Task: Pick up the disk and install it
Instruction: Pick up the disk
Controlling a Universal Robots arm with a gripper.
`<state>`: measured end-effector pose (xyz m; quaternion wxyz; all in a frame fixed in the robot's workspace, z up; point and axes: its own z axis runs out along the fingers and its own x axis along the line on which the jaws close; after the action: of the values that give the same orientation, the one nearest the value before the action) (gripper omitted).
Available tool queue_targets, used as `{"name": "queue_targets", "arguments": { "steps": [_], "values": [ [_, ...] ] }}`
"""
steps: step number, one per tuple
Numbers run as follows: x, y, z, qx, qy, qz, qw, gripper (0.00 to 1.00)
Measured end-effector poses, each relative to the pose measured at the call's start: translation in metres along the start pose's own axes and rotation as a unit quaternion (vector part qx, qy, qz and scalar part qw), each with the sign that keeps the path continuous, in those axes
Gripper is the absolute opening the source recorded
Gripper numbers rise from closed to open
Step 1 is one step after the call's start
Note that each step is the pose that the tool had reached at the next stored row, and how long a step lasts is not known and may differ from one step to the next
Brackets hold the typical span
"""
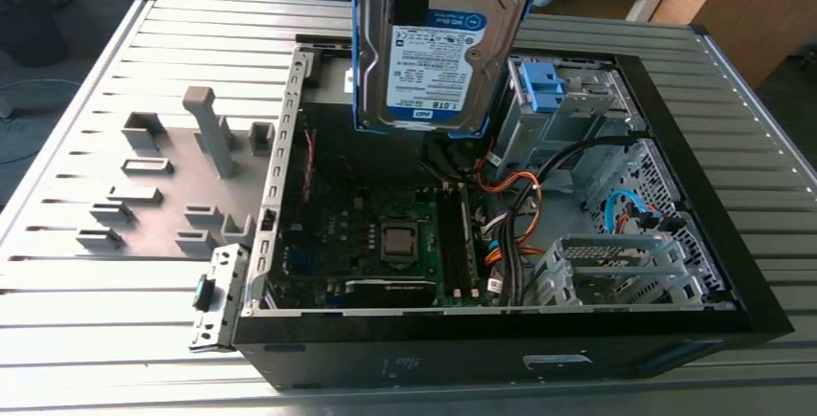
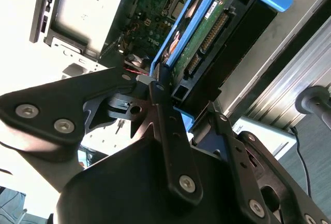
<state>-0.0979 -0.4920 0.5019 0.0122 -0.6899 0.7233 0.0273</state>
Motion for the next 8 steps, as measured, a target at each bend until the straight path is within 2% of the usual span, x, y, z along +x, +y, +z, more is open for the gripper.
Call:
{"name": "queue_targets", "arguments": {
  "steps": [8],
  "values": [
    [0.0026, -0.0001, -0.0001, 0.0000, 0.0000, 0.000, 1.00000, 0.36]
  ]
}}
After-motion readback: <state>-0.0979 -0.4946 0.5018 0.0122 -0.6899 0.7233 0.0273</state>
